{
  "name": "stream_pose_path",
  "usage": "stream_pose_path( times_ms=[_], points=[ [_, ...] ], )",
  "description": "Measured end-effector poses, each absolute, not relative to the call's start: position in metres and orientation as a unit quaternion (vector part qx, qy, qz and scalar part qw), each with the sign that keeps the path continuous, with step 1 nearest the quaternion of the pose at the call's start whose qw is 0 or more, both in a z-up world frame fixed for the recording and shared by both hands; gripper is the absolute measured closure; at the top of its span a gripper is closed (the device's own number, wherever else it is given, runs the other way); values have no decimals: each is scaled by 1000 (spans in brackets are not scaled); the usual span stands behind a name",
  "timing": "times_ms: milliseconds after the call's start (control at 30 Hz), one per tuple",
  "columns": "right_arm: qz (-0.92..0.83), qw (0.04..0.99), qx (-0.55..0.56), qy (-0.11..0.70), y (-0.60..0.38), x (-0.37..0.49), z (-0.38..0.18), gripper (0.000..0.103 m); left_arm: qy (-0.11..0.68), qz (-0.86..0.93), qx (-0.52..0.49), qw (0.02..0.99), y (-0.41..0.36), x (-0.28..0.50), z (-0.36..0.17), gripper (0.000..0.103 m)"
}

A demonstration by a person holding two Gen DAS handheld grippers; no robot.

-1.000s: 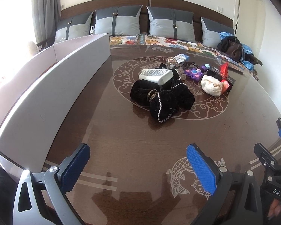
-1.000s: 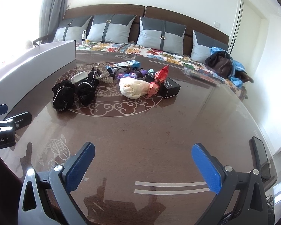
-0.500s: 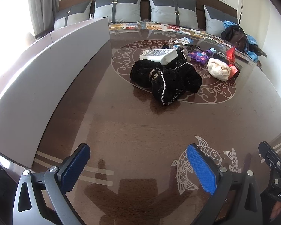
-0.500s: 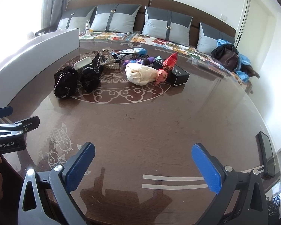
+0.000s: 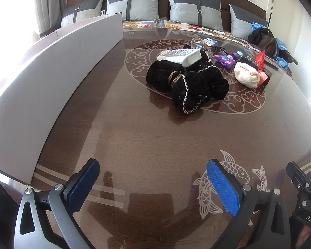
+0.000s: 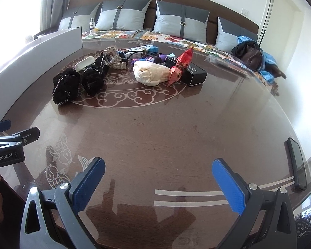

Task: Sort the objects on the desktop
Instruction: 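Move the left tool toward the black knitted gloves on the table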

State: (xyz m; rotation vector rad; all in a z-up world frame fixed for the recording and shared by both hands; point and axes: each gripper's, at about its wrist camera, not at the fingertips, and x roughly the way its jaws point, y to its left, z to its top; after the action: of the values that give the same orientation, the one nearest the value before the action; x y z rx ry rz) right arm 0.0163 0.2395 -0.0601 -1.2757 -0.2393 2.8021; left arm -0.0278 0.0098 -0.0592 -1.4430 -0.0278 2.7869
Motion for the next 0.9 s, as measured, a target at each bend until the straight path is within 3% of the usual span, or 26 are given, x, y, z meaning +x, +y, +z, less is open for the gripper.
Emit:
stream_pose_path(
  times_ms=[900],
  points=[
    [895,34,-440,-56,248,2,-80,0,2,880,-475,6,14,-33,-71,0]
  ],
)
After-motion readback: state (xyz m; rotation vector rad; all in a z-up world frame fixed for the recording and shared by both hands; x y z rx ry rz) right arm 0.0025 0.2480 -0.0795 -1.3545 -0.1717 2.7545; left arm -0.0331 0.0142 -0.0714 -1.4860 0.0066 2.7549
